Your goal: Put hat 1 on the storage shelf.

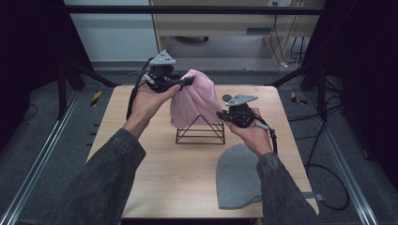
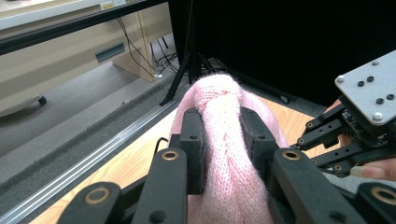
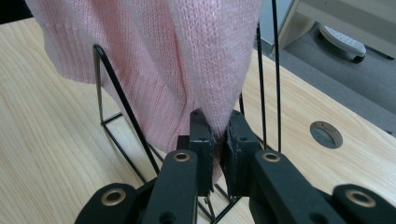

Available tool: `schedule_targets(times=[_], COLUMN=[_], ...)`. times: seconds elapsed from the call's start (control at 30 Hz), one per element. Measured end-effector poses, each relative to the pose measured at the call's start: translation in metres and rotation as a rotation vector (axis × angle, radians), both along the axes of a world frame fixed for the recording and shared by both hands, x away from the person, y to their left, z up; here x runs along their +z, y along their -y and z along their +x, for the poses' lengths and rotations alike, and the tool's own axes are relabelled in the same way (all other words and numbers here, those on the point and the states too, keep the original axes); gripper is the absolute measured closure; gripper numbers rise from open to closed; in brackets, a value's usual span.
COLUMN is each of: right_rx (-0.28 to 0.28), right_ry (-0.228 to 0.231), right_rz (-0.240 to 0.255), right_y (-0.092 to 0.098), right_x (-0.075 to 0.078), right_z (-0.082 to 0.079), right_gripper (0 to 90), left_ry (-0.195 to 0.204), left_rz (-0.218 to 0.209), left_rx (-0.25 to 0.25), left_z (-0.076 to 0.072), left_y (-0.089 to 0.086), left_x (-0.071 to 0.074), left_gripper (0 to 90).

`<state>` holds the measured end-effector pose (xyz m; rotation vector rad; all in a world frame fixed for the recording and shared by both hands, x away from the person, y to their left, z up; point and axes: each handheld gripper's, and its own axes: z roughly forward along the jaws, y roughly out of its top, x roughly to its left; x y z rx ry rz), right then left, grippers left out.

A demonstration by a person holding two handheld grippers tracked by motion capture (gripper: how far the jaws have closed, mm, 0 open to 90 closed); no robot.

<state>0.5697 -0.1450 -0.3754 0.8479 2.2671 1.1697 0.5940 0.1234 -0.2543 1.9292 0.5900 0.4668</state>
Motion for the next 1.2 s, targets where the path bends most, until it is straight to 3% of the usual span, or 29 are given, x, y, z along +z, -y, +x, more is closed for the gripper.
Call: schedule_targets(times=[0.33, 0.7, 1.2], right_rx=[-0.004, -0.025, -0.041], right_ry=[-0.007, -0.029, -0.072], right_rz=[-0.011, -0.028, -0.044], right_y=[0.004, 0.012, 0.016], right_x=[-0.005, -0.016, -0.041], right_z=[0.0, -0.001, 0.0], right_gripper=[83.5, 83.5, 83.5], left_ry=[-0.012, -0.027, -0.042], left_rz=[0.006, 0.027, 0.078], left_rx=[-0.001, -0.026, -0.043], left_z=[0.0, 0.0, -0.002], left_y=[0.005, 0.014, 0.025], left_x=[-0.003, -0.018, -0.037], left_gripper=[73.7, 73.6, 72.7])
